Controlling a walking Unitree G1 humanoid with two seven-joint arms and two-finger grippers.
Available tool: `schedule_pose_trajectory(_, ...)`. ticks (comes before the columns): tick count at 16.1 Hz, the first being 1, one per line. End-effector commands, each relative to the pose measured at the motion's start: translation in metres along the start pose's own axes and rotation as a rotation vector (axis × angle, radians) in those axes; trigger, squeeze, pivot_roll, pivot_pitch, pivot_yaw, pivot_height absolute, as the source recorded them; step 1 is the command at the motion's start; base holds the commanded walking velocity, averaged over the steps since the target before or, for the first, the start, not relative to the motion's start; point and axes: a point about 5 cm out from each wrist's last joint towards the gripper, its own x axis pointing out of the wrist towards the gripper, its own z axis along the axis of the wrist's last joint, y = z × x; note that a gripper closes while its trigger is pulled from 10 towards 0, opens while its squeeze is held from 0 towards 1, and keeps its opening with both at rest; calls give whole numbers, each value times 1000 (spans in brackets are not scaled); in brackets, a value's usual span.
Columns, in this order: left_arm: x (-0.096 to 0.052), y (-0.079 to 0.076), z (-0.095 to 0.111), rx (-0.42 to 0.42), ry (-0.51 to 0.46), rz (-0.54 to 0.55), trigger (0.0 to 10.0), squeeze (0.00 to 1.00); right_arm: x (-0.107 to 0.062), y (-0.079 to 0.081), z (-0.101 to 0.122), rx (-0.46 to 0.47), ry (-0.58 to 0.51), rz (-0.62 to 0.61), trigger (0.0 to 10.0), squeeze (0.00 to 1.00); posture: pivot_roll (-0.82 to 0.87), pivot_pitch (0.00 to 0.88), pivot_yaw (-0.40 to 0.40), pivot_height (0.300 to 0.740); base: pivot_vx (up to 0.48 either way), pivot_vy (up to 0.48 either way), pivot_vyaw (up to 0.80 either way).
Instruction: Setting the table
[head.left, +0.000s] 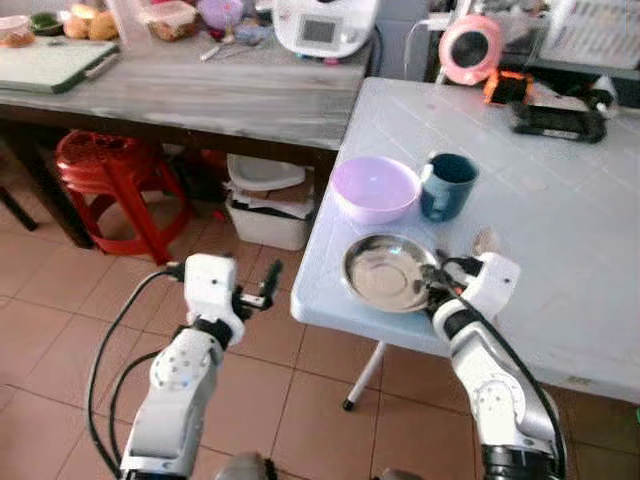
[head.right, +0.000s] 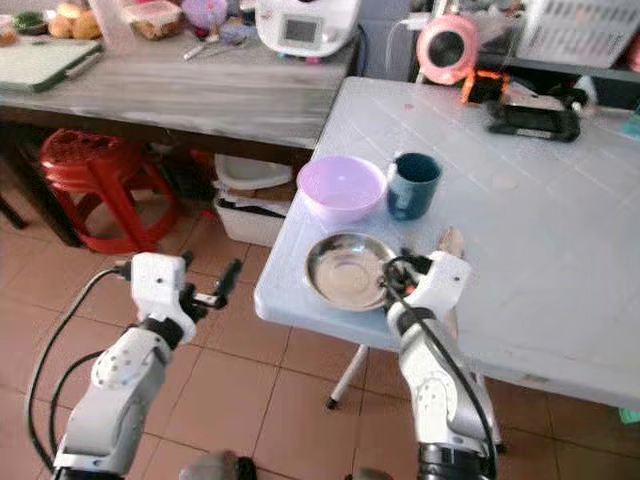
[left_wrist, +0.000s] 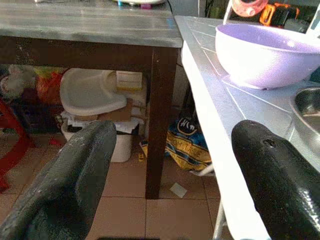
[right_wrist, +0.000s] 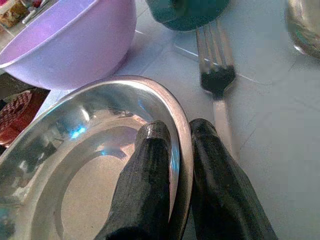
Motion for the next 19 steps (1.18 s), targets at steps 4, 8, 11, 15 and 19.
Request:
schedule_pose_trajectory(4, 2, 5, 0, 17, -5, 17, 10000, 0, 4, 1, -4, 39, 14, -20, 784, 0, 0, 0, 8, 740, 0, 478, 0)
schedule_pose_trajectory(8, 4, 4, 0, 19, -10, 14, 10000, 0, 5, 1, -5, 40, 24, -18, 2902, 0, -2, 0, 7, 740, 0, 476, 0)
schedule_pose_trajectory(11, 6, 4, 0, 18, -11, 13, 10000, 0, 5, 1, -6, 34, 25, -21, 10000, 0, -2, 0, 7, 740, 0, 476, 0)
schedule_pose_trajectory(15, 6, 3, 0, 26, -19, 8, 10000, 0, 6, 1, 8, 2, -86, -45, 10000, 0, 0, 0, 7, 740, 0, 471, 0)
schedule_pose_trajectory(19, 7, -1, 3, 70, -45, -14, 10000, 0, 6, 2, 25, -106, -193, -30, 10000, 0, 3, 0, 3, 740, 146, 411, 0)
